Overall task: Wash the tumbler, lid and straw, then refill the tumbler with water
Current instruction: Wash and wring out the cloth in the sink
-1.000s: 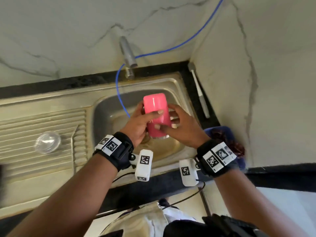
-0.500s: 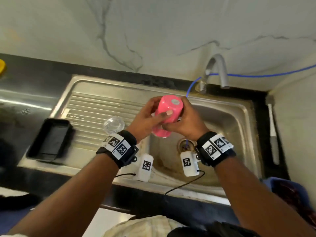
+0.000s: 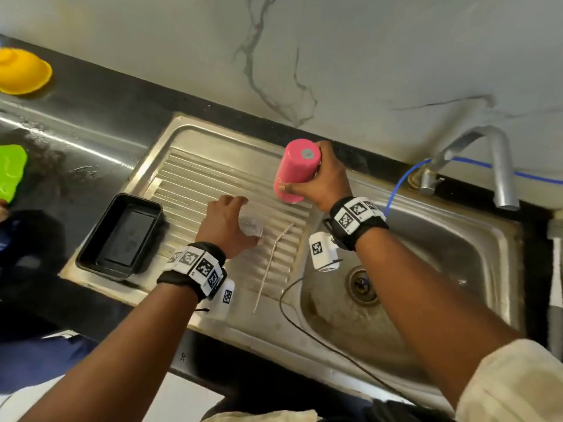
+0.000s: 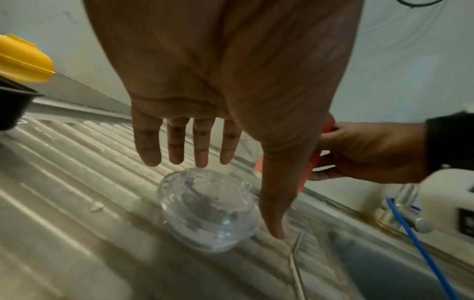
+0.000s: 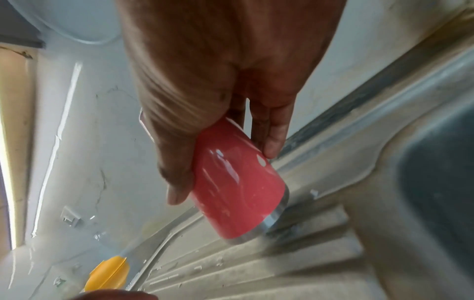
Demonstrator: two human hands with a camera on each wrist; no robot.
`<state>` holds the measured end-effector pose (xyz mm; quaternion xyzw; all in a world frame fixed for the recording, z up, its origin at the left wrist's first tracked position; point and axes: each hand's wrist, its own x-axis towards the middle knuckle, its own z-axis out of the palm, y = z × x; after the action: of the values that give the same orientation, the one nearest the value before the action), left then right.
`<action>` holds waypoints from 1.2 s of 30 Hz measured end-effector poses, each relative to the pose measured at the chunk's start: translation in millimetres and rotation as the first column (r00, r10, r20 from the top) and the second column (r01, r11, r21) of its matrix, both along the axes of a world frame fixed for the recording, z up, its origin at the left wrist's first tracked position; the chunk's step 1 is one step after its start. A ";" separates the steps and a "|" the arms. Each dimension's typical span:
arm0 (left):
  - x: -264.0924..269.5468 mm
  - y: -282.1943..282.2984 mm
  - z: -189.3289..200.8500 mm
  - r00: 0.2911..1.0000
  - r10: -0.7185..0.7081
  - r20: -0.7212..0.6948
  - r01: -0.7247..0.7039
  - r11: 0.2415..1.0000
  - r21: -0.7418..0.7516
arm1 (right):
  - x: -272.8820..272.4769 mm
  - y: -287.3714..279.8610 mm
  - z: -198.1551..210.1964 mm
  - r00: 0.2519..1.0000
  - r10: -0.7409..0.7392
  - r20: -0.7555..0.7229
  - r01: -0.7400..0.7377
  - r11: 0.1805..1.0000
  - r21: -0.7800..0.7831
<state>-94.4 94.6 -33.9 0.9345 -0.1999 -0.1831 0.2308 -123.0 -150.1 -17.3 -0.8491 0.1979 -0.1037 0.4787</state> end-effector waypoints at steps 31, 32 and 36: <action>-54.3 -57.5 25.5 0.969 -0.238 0.064 0.245 0.903 -0.353 | -138.9 -7.2 1.3 0.980 -0.177 0.092 0.188 0.973 -0.132; -62.4 -65.5 26.4 0.963 -0.263 0.058 0.266 0.890 -0.371 | -156.8 -11.2 4.8 0.976 -0.189 0.110 0.204 0.968 -0.149; -101.8 -104.9 35.5 0.938 -0.346 -0.008 0.313 0.858 -0.407 | -232.0 -32.4 18.5 0.942 -0.284 0.181 0.321 0.918 -0.233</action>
<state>-196.2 -10.4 1.5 0.8111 -0.3805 -0.2129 0.3899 -355.0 -182.5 1.2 -0.8537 0.2769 -0.2621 0.3546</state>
